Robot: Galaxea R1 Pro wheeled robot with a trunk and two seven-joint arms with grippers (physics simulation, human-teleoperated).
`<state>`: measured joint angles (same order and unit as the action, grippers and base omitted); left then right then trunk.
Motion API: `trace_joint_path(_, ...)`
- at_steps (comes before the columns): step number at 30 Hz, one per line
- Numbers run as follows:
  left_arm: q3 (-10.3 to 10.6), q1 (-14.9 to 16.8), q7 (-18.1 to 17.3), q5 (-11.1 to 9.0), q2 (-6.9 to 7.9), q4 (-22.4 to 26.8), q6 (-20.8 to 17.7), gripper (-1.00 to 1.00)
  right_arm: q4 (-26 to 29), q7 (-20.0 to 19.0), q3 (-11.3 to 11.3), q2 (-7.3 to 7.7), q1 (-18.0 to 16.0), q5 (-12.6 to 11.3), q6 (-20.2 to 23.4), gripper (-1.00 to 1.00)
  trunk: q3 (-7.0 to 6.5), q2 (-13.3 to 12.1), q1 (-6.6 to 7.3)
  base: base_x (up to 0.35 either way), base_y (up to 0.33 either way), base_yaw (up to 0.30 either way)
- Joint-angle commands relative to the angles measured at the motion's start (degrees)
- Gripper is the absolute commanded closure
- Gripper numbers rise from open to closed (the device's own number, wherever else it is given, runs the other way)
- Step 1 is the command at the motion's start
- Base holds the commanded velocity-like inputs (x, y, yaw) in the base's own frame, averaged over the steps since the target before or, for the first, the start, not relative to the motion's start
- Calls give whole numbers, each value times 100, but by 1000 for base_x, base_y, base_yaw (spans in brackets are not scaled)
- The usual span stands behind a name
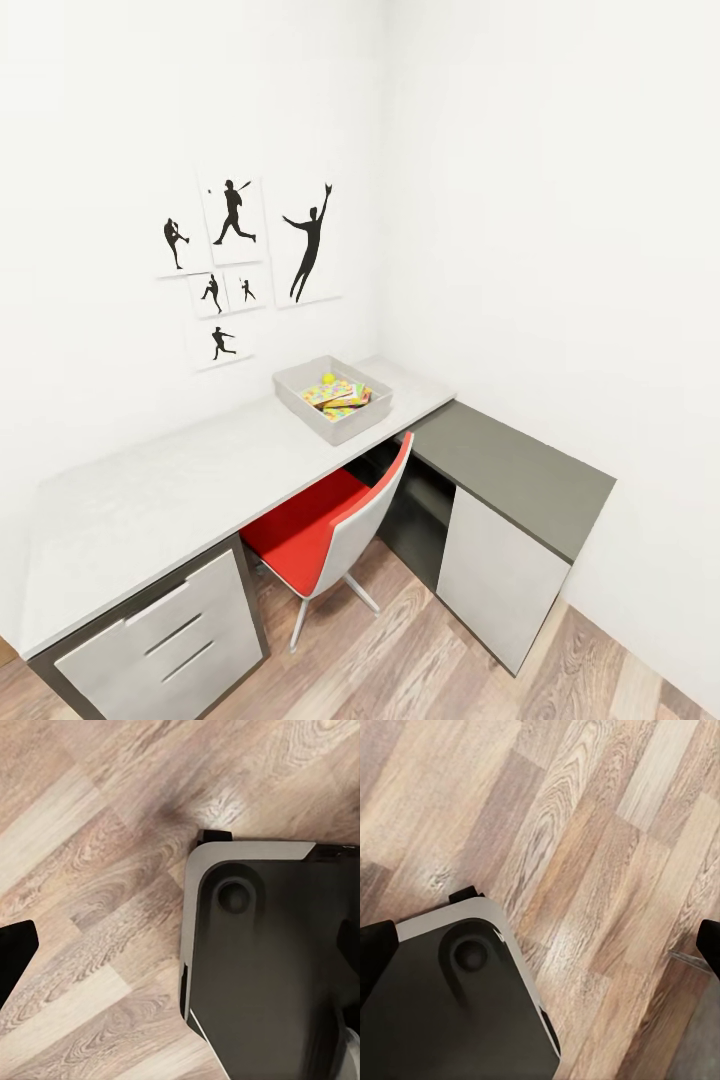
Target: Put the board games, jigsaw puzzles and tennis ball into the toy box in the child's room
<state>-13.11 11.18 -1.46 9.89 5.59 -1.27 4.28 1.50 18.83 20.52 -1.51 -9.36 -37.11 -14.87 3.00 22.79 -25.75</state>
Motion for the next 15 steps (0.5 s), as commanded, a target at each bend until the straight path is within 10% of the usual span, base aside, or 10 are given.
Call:
trace_joint_path(1,-50,7,-12,56,3,-14,29,-100,-1,20,48,-3,-4,-51,-16,-100,13,13,-3,0,0,0)
trace_joint_path(15,-42,7,-12,73,3,-14,29,-100,0,22,48,-5,-4,-51,-16,-100,13,13,-3,0,0,0)
